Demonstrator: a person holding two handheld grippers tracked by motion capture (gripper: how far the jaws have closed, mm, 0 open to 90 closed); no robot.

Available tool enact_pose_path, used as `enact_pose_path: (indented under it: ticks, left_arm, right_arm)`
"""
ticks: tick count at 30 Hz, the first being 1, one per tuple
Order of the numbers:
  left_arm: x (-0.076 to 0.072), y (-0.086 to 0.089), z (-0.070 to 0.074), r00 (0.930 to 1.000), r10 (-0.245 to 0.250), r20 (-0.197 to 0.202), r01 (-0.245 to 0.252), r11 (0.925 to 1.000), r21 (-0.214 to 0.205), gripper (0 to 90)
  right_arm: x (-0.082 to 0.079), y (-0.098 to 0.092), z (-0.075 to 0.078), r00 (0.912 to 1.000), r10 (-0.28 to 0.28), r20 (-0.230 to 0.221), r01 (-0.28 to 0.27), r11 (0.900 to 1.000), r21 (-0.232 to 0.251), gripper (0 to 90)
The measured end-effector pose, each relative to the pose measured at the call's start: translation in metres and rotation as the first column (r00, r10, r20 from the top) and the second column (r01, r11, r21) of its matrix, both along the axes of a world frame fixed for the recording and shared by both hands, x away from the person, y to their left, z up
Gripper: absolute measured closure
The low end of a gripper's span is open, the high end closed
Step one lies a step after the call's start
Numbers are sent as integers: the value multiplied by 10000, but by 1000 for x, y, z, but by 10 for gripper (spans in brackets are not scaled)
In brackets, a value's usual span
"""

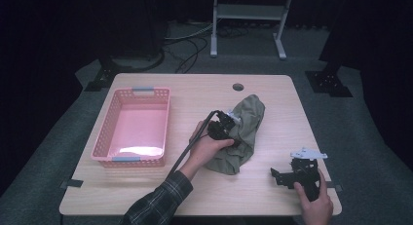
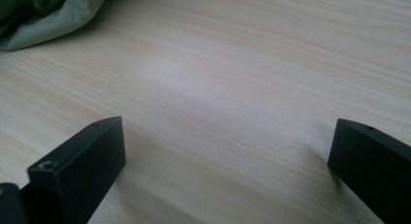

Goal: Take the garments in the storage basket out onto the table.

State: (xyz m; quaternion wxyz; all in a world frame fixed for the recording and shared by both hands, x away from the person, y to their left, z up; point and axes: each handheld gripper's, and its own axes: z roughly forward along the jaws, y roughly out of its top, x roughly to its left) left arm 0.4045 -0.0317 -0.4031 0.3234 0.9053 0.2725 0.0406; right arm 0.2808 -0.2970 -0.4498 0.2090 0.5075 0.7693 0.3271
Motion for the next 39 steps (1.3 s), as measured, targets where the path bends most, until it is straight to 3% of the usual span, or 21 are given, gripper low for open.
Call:
enact_pose_path:
  ticks: [17, 39]
  left_arm:
    - [1, -4, -9, 9997, -215, 84, 214, 9996, 161, 351]
    - [5, -2, -10, 9995, 259, -180, -262, 9996, -144, 113]
  right_arm:
    - [0, 0, 0, 10000, 2, 3, -2, 10000, -2, 0]
    - [0, 0, 0, 10000, 3, 2, -3, 10000, -1, 0]
